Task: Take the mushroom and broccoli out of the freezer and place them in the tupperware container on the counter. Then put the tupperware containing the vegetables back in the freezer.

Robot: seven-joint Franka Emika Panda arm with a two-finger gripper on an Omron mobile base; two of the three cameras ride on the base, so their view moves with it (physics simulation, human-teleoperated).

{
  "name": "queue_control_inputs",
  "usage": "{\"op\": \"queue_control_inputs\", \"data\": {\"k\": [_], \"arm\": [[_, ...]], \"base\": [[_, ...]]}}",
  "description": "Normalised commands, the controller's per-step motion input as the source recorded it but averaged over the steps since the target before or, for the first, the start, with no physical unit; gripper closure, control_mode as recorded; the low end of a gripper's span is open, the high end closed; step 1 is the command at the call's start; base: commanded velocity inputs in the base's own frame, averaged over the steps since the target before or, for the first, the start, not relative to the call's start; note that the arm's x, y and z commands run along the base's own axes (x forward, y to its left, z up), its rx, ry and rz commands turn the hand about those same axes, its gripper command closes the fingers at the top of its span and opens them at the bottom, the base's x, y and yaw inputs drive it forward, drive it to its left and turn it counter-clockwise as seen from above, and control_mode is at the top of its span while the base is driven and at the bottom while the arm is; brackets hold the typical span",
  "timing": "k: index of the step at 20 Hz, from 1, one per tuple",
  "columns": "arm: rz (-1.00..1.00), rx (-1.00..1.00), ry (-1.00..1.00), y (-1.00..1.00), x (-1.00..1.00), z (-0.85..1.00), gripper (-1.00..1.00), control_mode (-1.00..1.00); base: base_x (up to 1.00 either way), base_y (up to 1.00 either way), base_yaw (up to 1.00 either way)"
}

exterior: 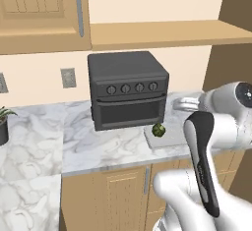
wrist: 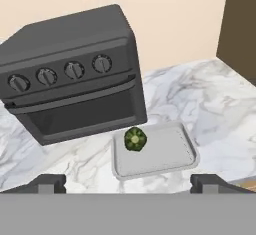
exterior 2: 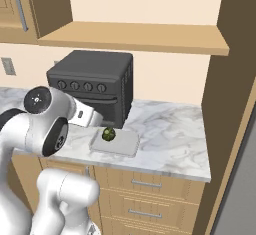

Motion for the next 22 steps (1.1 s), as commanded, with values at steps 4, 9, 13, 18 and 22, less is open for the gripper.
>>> {"op": "queue_control_inputs", "data": {"k": [4,9,13,18,22], "arm": [[0.0,0.0,0.01,0.0,-1.0,0.35,-1.0,-1.0],[0.0,0.0,0.13,0.15,-0.78,-0.09,-1.0,-1.0],[0.0,0.0,0.01,0.05,-0.19,-0.04,-1.0,1.0],[0.0,0.0,0.0,0.0,0.0,0.0,-1.0,1.0],[0.0,0.0,0.0,0.0,0.0,0.0,-1.0,1.0]], "base": [[0.0,0.0,0.0],[0.0,0.0,0.0],[-0.72,0.05,-0.02],[-1.0,-0.05,-0.09],[-0.48,-0.76,-0.03]]}}
